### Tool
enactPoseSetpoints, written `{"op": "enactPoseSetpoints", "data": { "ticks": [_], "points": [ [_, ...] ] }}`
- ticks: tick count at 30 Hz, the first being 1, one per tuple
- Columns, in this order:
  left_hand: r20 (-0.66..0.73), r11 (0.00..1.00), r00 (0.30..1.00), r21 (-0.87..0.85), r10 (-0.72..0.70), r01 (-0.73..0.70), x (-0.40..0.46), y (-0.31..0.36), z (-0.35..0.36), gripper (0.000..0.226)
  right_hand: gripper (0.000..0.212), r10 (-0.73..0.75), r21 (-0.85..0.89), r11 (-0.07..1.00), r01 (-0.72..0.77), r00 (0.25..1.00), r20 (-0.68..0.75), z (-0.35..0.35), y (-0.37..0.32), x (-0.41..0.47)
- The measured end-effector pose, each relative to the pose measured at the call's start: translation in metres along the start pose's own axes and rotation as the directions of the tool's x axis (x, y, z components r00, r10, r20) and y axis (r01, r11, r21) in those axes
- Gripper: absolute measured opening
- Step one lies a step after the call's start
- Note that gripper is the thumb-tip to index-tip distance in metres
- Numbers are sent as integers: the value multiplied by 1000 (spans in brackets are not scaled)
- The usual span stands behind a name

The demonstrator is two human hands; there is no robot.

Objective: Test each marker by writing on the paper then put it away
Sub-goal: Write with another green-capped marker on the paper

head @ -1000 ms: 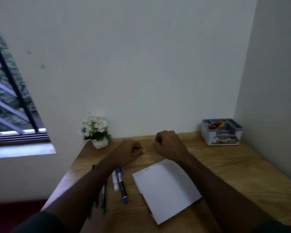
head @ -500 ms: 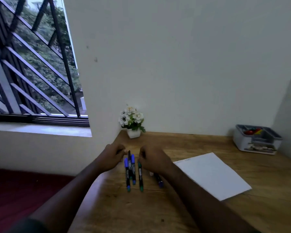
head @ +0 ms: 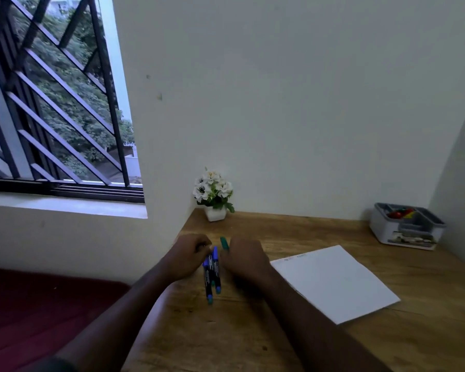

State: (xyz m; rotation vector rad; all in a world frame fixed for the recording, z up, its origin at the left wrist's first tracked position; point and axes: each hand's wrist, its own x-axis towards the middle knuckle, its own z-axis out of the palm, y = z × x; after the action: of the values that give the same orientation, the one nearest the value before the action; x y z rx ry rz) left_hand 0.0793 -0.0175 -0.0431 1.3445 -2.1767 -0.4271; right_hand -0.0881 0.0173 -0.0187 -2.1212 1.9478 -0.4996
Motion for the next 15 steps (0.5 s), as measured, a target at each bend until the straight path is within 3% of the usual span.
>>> {"op": "enactPoseSetpoints", "data": {
  "ticks": [4,7,10,15],
  "points": [
    [-85,990,991,-87,106,-113,15,19,10,24,27,-22,169,985,30,998,-53,-39,27,4],
    [-128,973,981,-158,149,-168,33,37,27,25,18,11,252,968,-6,1000,-19,-61,65,6],
    [-130,952,970,-203,205,-229,53,62,54,7,21,-2,-6,1000,1,996,-86,-69,111,3],
    [-103,935,953,-189,286,-301,76,102,97,29,25,-137,-270,959,88,976,-170,-66,177,-10]
  ]
}}
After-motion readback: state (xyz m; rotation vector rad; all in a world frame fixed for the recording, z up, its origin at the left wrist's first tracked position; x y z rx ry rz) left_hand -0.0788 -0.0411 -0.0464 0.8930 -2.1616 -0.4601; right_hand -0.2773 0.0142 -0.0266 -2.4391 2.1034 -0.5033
